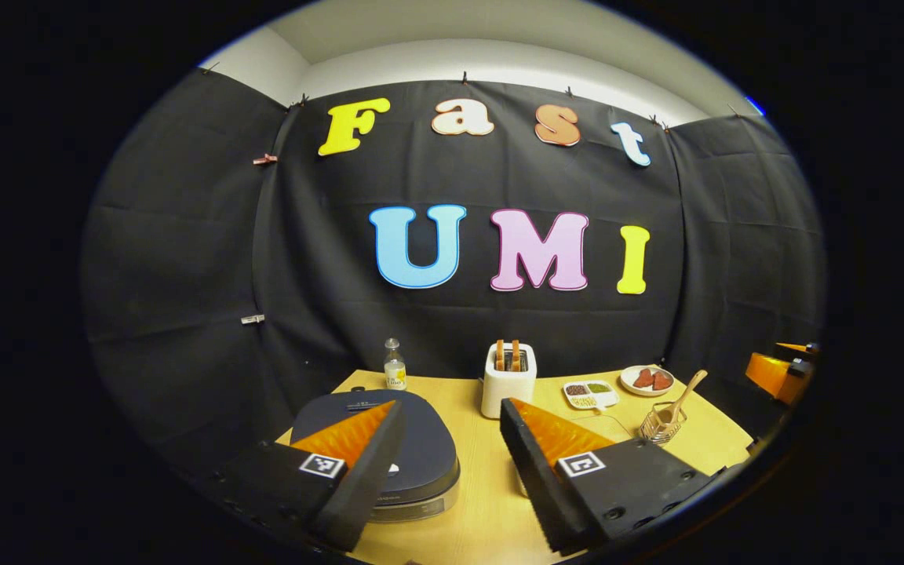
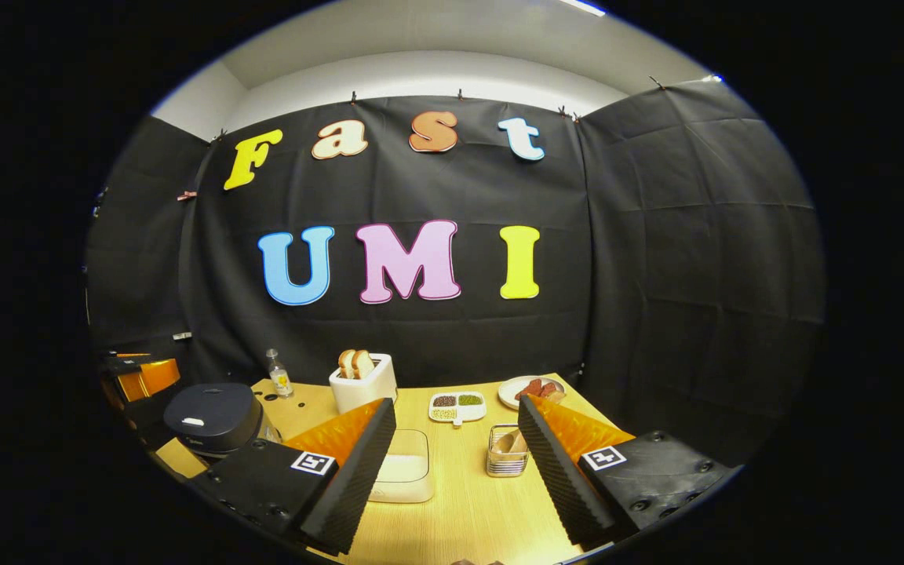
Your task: Close the left gripper, press the button to open the rice cooker; take a wooden spoon from the chopstick holder with the right hand, scoop a spoonful of rice and pour it into the rice cooker, then put the wooden spoon back into the chopstick holder.
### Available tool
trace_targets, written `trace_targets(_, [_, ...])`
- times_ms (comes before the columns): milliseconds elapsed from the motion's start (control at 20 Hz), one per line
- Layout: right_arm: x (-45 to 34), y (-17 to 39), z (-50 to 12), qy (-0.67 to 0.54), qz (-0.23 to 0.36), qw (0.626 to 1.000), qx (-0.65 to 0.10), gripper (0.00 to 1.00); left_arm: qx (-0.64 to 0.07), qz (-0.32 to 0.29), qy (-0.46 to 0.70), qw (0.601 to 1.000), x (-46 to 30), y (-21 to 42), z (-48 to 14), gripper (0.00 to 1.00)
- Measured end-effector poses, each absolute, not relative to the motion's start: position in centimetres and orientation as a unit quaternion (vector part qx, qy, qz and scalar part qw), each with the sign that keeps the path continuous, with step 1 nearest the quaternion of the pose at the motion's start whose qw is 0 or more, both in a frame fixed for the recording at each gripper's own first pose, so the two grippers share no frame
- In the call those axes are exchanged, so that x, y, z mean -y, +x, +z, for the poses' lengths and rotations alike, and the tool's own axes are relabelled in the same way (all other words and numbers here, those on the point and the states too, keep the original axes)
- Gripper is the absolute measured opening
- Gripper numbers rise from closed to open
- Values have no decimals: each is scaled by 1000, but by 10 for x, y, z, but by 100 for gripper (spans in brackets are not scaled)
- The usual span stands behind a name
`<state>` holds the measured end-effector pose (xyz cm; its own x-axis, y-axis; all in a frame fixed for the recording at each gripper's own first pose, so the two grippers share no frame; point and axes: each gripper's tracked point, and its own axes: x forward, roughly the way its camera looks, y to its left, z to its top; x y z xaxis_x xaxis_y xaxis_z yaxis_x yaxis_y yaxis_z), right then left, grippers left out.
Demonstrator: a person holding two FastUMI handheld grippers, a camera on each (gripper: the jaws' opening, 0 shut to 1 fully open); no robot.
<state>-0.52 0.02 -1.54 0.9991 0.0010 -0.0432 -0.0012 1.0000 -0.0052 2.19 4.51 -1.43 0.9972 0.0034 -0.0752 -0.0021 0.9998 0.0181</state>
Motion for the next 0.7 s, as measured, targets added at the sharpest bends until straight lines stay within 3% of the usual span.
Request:
trace_targets(250, [6,-3,-19,-2,-7,1000,-28,98,-84,-6,4,996,-77,43,-35,61])
trace_targets(450, [10,-3,-24,-7,-11,999,-38,98,-138,6,-5,990,-107,58,-63,36])
trace_targets(600, [16,-3,-31,-8,-15,999,-50,98,-162,12,-8,987,-121,65,-78,8])
trace_targets(700, [19,-4,-33,-10,-19,998,-55,98,-185,9,-21,983,-124,69,-92,7])
